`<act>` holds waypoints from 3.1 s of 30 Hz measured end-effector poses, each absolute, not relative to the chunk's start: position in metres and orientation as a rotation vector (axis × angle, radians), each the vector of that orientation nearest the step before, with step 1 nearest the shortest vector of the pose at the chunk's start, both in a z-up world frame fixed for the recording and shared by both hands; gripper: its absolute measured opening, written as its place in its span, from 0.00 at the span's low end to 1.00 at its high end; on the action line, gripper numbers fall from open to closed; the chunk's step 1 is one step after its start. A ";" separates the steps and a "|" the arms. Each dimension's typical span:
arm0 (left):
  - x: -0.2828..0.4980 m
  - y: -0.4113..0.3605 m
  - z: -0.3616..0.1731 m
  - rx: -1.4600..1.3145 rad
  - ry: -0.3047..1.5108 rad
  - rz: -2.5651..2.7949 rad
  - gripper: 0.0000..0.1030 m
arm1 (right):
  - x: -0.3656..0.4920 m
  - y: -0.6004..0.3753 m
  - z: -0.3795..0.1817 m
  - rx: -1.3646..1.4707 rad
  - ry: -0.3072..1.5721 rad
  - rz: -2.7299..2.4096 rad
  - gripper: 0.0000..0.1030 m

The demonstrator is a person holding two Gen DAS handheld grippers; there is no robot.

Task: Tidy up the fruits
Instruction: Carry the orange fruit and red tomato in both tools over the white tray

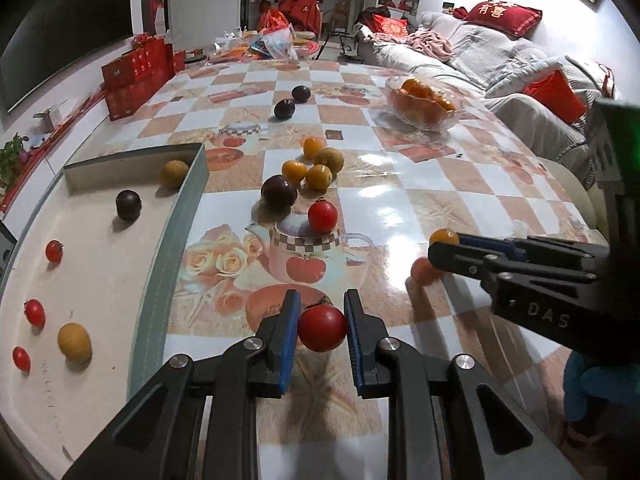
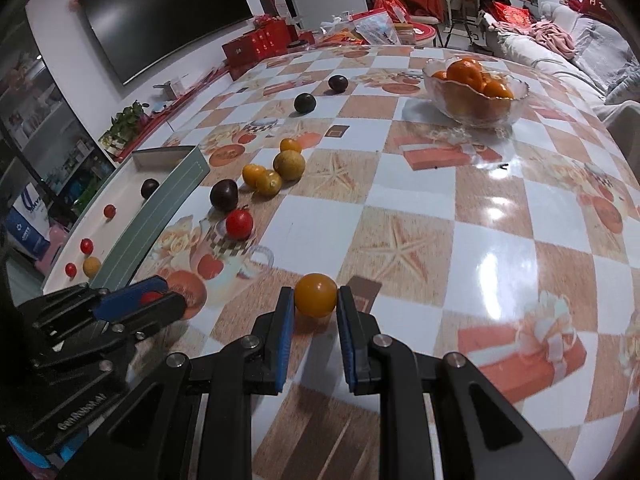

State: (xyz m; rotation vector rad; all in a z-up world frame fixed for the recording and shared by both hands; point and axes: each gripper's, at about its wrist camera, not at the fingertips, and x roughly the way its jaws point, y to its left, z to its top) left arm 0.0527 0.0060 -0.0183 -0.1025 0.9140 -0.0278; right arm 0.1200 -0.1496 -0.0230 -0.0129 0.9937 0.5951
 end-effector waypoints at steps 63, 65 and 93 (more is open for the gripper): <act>-0.009 0.181 0.001 -0.159 0.862 0.255 0.23 | 0.062 0.036 0.025 -0.175 0.972 0.818 0.22; -0.007 0.181 0.000 -0.154 0.866 0.260 0.23 | 0.063 0.037 0.025 -0.175 0.974 0.820 0.22; 0.071 0.199 -0.023 -0.163 1.014 0.272 0.23 | 0.095 0.087 -0.004 -0.345 0.966 0.892 0.23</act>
